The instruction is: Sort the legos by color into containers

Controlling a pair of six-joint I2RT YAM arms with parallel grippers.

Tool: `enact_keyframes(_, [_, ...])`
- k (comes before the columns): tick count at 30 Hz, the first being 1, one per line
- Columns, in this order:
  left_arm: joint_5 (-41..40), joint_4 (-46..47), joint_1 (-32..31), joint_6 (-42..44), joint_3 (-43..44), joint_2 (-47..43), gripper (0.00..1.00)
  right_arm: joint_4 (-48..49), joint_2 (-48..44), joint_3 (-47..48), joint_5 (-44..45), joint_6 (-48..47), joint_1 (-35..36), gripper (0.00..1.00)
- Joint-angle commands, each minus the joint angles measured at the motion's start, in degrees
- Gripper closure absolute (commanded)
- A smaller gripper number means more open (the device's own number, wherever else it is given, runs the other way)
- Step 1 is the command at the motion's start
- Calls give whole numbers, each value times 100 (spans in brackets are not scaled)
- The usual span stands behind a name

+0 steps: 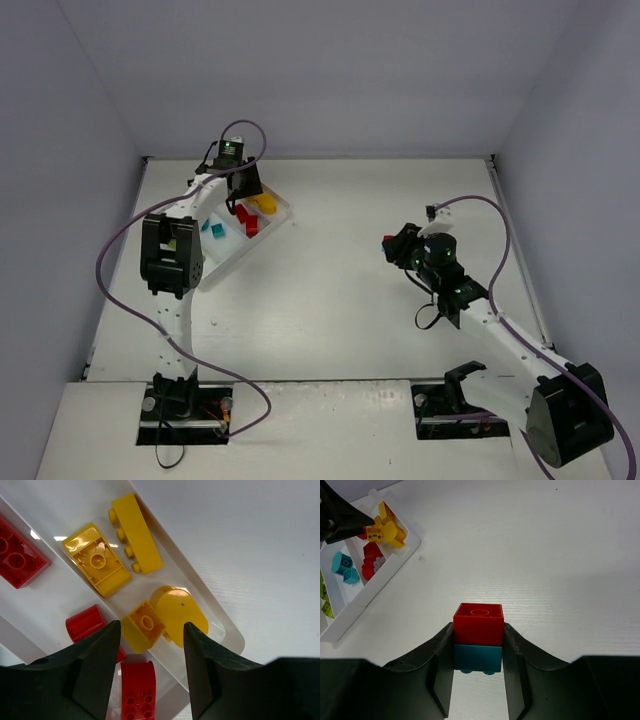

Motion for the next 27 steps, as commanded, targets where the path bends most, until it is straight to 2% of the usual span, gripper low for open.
enact_keyframes(1, [-4,102,18,36,208,-354,52,171,-240,76,-17,-192,-32,98])
enact_keyframes(5, [30,137,18,1,182,-477,43,66,-337,111,-79,-324,-23,98])
enact_keyframes(10, [92,67,18,27,173,-539,43,4,-521,103,-184,-473,-23,98])
enact_keyframes(15, [172,313,18,9,-240,-864,43,-75,-723,94,-246,-588,-14,98])
enact_keyframes(27, [233,190,26,-105,-144,-505,56,-339,-1014,129,-220,-571,-14,98])
